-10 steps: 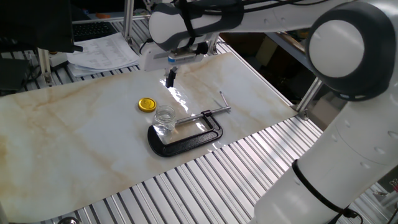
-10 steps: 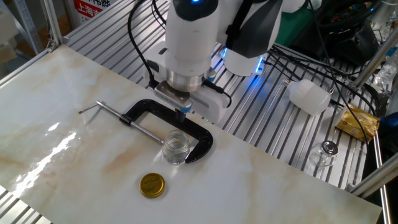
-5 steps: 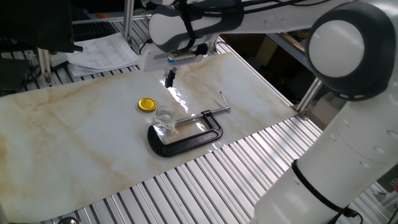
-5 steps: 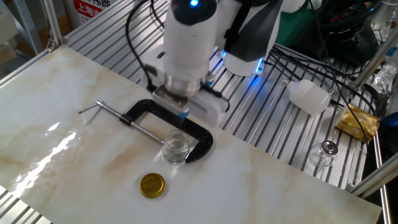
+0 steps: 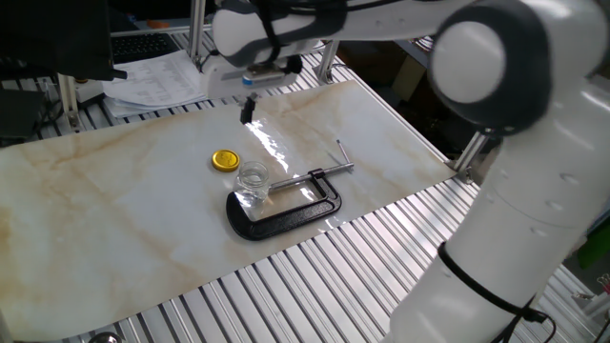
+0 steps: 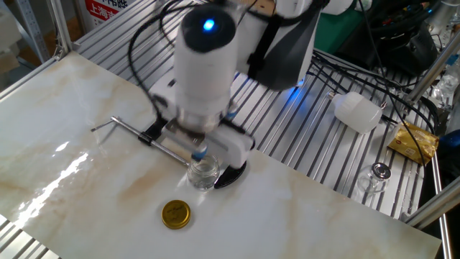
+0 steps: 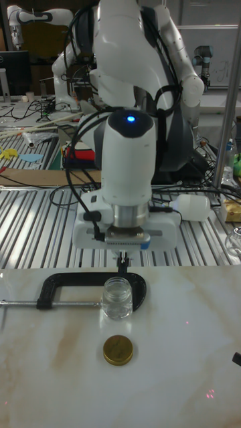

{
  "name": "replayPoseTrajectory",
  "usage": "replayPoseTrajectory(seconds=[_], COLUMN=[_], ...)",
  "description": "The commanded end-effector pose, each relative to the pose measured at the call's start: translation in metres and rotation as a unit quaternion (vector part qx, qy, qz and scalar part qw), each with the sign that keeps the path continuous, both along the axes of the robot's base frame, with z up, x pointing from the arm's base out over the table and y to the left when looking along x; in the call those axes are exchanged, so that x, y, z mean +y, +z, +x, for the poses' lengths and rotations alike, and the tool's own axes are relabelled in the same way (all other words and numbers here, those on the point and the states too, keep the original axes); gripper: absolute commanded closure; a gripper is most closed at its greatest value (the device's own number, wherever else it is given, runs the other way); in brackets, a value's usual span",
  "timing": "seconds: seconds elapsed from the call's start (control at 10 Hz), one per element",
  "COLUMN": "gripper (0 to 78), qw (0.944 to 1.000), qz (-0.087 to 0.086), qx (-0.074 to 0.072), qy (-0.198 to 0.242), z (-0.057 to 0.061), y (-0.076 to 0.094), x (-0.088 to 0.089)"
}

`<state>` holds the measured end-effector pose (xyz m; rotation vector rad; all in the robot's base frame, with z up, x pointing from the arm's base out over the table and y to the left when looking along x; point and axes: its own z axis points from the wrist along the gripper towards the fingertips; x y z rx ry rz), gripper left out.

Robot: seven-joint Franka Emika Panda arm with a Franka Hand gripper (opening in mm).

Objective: Screw the lid onto the jar

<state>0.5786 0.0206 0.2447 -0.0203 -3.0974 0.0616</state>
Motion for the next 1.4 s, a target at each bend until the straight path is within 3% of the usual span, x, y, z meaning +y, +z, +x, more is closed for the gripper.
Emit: replayPoseTrajectory(seconds=[0.1,0.6,1.4], gripper=[77.6,77.6,77.6], qw=[0.9999,0.9998,0.9994], qz=[0.000,0.008,0.015], qx=[-0.011,-0.009,-0.023], qy=[0.001,0.016,0.020], z=[0.034,0.048,0.059], y=[-0.036,-0.065,-0.109], x=[0.005,-0.015,-0.015])
